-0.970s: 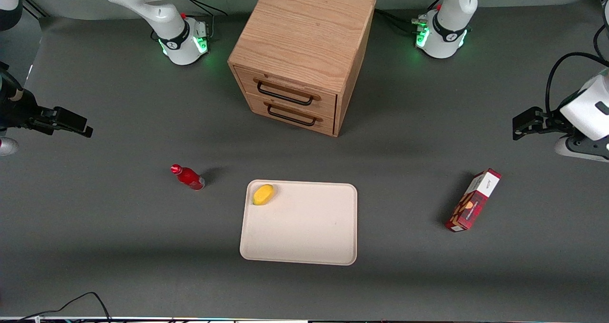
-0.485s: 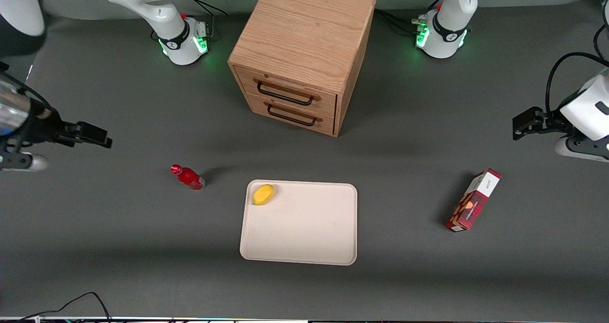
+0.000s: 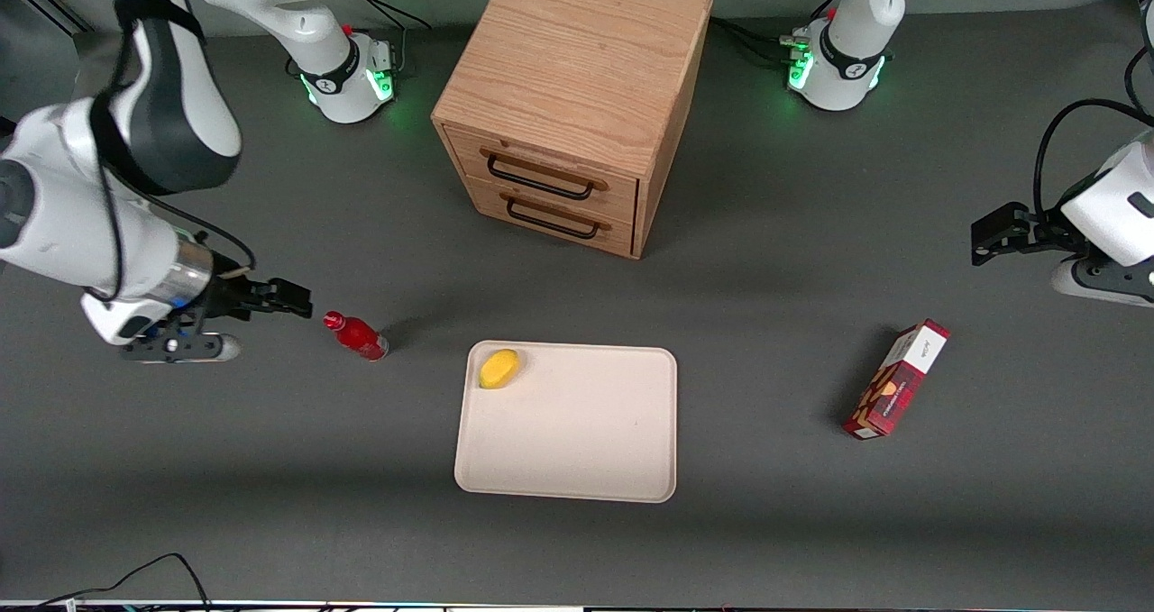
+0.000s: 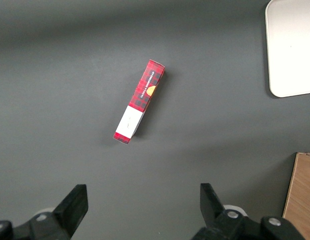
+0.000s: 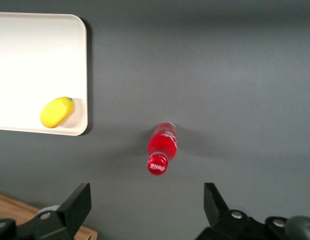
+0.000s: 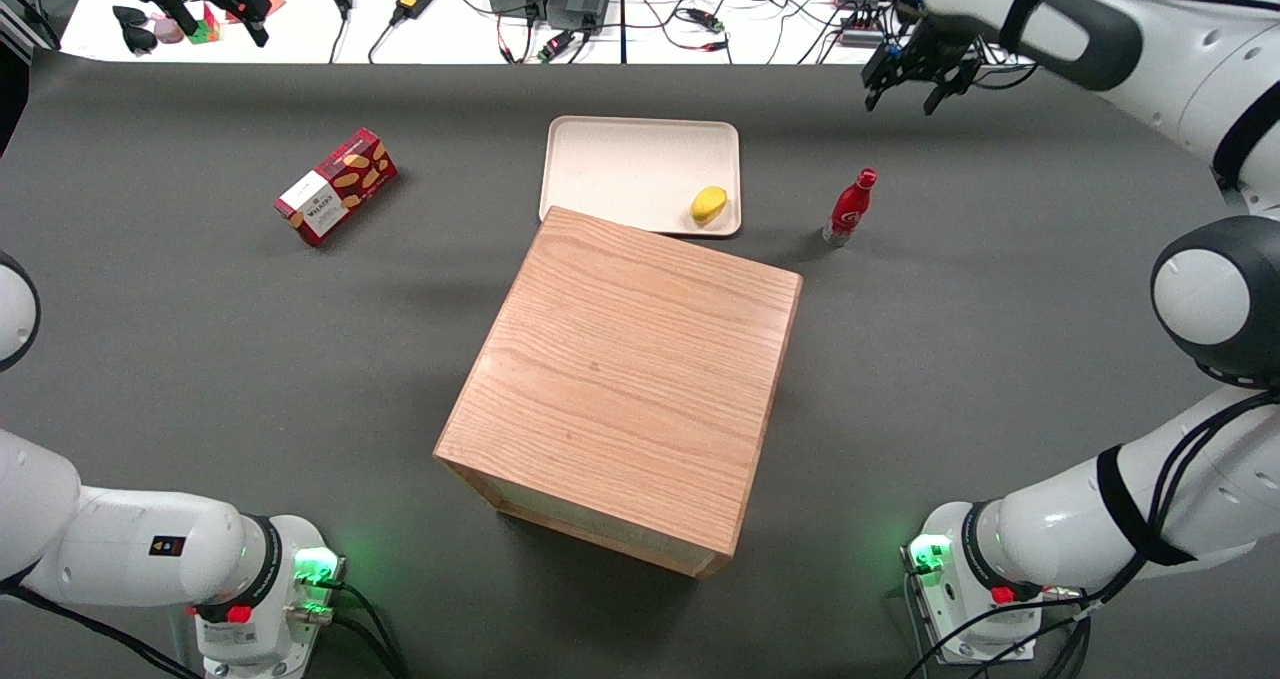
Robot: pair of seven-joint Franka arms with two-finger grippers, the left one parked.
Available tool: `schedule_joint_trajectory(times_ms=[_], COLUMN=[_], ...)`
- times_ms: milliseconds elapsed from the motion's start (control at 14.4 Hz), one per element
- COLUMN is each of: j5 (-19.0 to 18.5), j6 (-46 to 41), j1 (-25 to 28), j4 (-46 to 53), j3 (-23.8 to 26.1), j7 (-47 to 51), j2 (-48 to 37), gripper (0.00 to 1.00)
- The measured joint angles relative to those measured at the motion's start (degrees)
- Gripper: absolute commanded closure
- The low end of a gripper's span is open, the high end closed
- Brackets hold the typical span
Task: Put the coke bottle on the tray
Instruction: 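Move the right gripper down over the red Coca-Cola bottle, then close the right gripper on the bottle's cap end and lift it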
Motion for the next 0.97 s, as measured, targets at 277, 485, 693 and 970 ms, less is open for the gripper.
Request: schedule_joint_trajectory(times_ms=[277,485,693,970], j5=[-2.74,-3.55,-3.67,-4.14], j6=[9.68,13.74,15.92,17.61], j1=[0.00,0.01,0.00,0.01], j4=[-8.68,-13.10,-15.45,-17.04], j3=[1.21,1.53,1.56,1.71], j7=[-0.02,-0.04,-0.13,-0.34], j2=[-0.05,-0.12,-0.15,-0.15], gripper=[0.00,0.00,0.00,0.18])
